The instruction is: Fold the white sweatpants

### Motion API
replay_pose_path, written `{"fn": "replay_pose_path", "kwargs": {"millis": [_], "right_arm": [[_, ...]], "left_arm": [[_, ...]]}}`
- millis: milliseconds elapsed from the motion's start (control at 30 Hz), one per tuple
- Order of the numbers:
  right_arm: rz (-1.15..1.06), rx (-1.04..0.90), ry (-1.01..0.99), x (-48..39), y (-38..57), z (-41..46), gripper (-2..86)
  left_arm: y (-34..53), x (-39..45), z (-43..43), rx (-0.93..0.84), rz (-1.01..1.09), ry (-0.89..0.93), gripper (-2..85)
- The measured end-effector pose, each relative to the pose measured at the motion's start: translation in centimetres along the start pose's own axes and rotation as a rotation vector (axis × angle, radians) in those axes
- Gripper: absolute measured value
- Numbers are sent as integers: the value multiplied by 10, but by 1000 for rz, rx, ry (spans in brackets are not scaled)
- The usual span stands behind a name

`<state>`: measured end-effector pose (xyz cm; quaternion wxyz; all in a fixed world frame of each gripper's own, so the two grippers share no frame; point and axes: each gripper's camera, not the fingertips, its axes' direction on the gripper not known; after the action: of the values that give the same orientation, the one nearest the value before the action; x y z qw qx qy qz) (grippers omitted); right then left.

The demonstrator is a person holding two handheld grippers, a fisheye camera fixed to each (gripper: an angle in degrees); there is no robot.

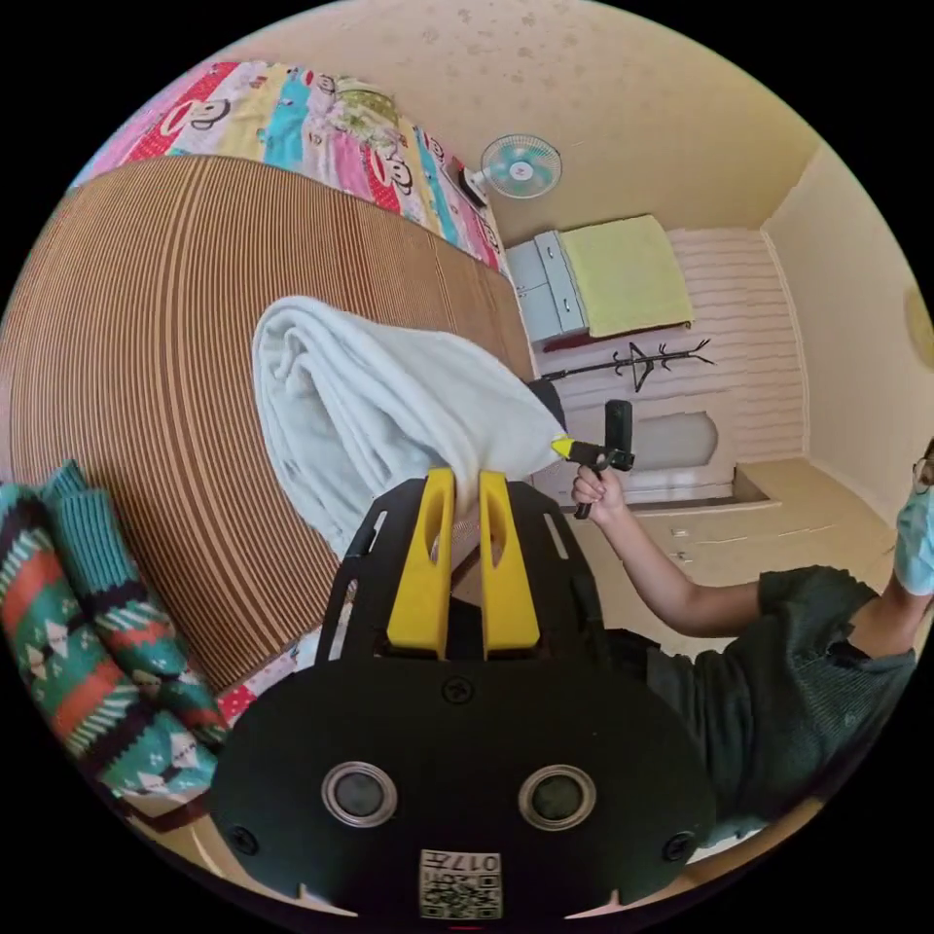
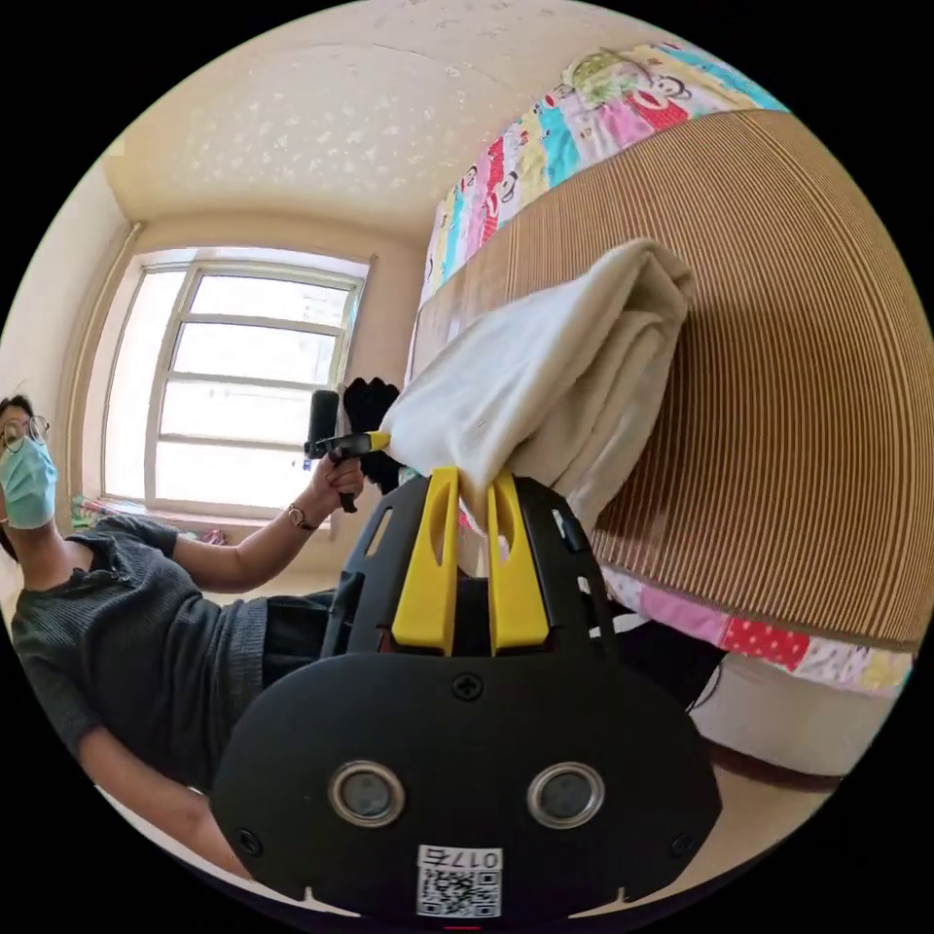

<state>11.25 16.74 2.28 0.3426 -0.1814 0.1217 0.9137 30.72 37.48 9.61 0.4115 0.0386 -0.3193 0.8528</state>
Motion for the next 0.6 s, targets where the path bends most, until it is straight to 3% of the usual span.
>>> {"fn": "replay_pose_path", "kwargs": {"millis": [200, 400, 600], "right_arm": [[418, -175, 60, 126, 91, 60, 121], [336, 10, 13, 175, 39, 26, 172], [294, -33, -97, 246, -24, 72, 200]], "left_arm": [[107, -82, 98, -231, -350, -170, 72], [63, -110, 69, 42, -319, -40, 153], [-15, -146, 103, 0, -277, -65, 182]]}}
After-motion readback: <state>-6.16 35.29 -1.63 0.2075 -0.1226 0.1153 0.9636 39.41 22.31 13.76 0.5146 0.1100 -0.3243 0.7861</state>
